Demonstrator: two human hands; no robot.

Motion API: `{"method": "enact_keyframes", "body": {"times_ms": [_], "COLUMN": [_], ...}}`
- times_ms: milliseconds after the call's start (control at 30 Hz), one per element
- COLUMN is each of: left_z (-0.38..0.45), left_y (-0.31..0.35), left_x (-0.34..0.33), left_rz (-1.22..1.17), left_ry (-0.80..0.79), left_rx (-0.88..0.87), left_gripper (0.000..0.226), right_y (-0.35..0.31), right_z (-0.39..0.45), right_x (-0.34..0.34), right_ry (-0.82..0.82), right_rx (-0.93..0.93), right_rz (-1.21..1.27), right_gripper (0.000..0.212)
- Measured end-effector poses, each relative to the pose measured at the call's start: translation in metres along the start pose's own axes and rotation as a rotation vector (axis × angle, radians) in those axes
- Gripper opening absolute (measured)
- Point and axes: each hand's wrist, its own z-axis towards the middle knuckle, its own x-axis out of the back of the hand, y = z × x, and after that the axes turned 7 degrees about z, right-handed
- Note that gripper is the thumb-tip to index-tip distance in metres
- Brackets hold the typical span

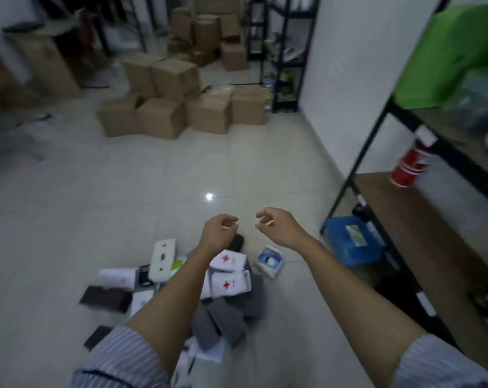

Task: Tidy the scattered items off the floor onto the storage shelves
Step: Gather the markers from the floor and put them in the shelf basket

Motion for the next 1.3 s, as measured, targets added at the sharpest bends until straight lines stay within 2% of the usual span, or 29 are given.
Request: {"method": "enact_keyframes", "body": {"times_ms": [233, 500, 867, 1100, 1200, 1300], "left_z": [-0.061, -0.133, -0.171, -0.162, -0.159, -0.154], "left_y": [-0.15, -0.25, -0.324, -0.408, -0.467, -0.525], "left_x": [0.108, 0.144, 0.113, 0.062, 0.019, -0.03], "left_rz": [-0.015, -0.07, -0.296, -0.376, -0.429, -0.468], "left_ry": [0.188, 0.29, 0.45, 0.529, 0.569, 0.589], "left_rx": [0.289, 0.531, 0.832, 0.927, 0.983, 1.02], "left_gripper": [0.022, 0.023, 0.028, 0.03, 0.026, 0.028], "right_y": [-0.079, -0.118, -0.099, -0.043, 0.01, 0.071], "right_z": [0.035, 0.038, 0.058, 0.069, 0.08, 0.089], "right_x": [-0.158, -0.29, -0.408, -0.506, -0.554, -0.6], "right_ry": [-0.309, -0.535, -0.799, -0.732, -0.732, -0.702], "right_rx": [0.114, 0.209, 0.106, 0.059, 0.024, 0.0], "right_rz": [-0.001, -0.105, -0.156, -0.141, -0.13, -0.135], "right_gripper": [0.032, 0.031, 0.024, 0.023, 0.016, 0.02]}}
